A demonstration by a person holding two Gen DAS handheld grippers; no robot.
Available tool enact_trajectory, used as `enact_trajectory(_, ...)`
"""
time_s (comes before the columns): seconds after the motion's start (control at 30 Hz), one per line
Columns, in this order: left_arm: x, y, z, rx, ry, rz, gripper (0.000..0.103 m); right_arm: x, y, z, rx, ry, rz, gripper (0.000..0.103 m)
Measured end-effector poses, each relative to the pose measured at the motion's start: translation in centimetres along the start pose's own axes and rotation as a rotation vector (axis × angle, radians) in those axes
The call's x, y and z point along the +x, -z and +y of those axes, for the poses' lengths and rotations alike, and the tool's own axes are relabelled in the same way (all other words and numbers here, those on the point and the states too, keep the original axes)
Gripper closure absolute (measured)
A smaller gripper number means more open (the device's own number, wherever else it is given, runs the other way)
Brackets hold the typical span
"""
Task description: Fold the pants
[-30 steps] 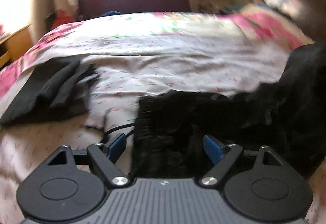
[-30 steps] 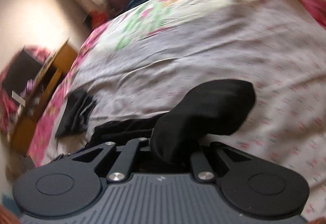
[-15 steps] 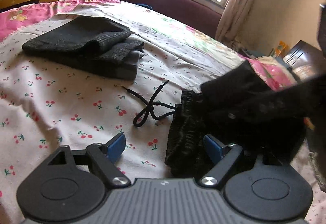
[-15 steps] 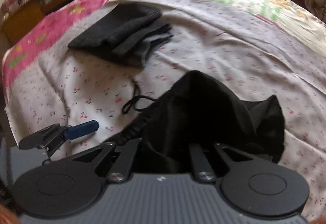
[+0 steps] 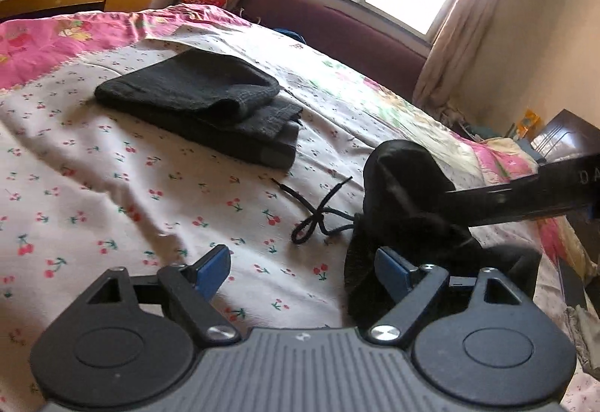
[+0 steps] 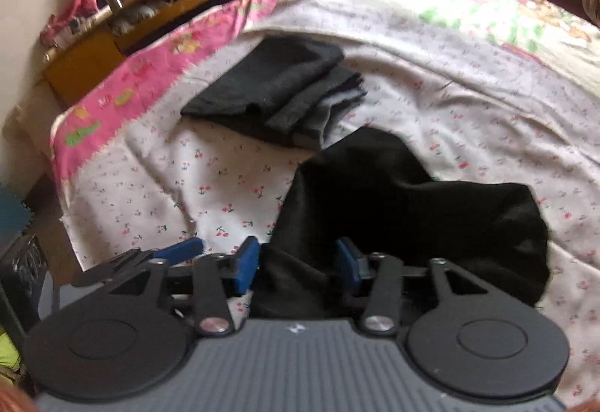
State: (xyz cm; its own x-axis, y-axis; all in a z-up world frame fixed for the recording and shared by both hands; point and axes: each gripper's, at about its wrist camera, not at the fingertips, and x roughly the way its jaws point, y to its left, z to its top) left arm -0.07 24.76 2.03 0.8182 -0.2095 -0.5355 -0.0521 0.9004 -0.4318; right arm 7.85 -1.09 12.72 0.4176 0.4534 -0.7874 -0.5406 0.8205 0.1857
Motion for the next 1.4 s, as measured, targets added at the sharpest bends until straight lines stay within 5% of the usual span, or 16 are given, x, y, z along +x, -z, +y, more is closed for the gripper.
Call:
enact_trajectory(0.13,-0.2,-0.6,-0.6,0.053,-0.041,-0.008,0.006,-0.8,0.1,-3.3,0.057,0.069,-0.034,0.053)
enact_trajectory(0.37,-0.3,-1.9,-0.7,0.056,0.028,-0.01,0.006,0.2,0.9,-8.1,0.112,0.153,-0.025,0.053)
enact_trajectory(0.57,2.8,-4.1,-3.5,0.195,0.158,0.075,0.001,-0.8,2.4,-9.3,0.126,0.059,-0.028,0.052)
enact_trajectory(0.8,8.7,-5.5,-7.5,0.435,0.149,0.232,0.006,-4.3,7.5,-4.6,-0.119,-0.16,-0.083,0.035)
enact_trajectory(0.9,10.4,-5.7,-8.7,0.483,0.131,0.282,0.007,-3.0,9.0,-1.8,-0.307,-0.124,-0.097,0.034)
enact_trajectory(0.93,10.9,-5.6,-9.1,0.501,0.118,0.293,0.016,-2.2,9.2,-1.1,-0.349,-0.1,-0.102,0.035)
enact_trajectory(0.97,11.4,-5.6,-9.6,0.519,0.103,0.308,0.032,-1.2,9.3,-0.5,-0.385,-0.064,-0.101,0.039)
enact_trajectory(1.07,12.9,-6.4,-10.8,0.482,0.104,0.365,0.06,0.3,8.8,-0.7,-0.373,0.034,-0.062,0.094)
enact_trajectory(1.13,13.2,-7.6,-11.8,0.468,0.141,0.359,0.071,-1.4,8.3,-2.3,-0.282,0.033,-0.081,0.097)
enact_trajectory(1.3,12.9,-10.0,-15.0,0.425,0.287,0.29,0.074,-8.4,7.6,-3.6,-0.203,0.119,-0.176,0.097)
enact_trajectory(1.4,14.0,-9.5,-14.5,0.412,0.254,0.29,0.074,-8.5,7.7,-2.3,-0.23,0.097,-0.18,0.095)
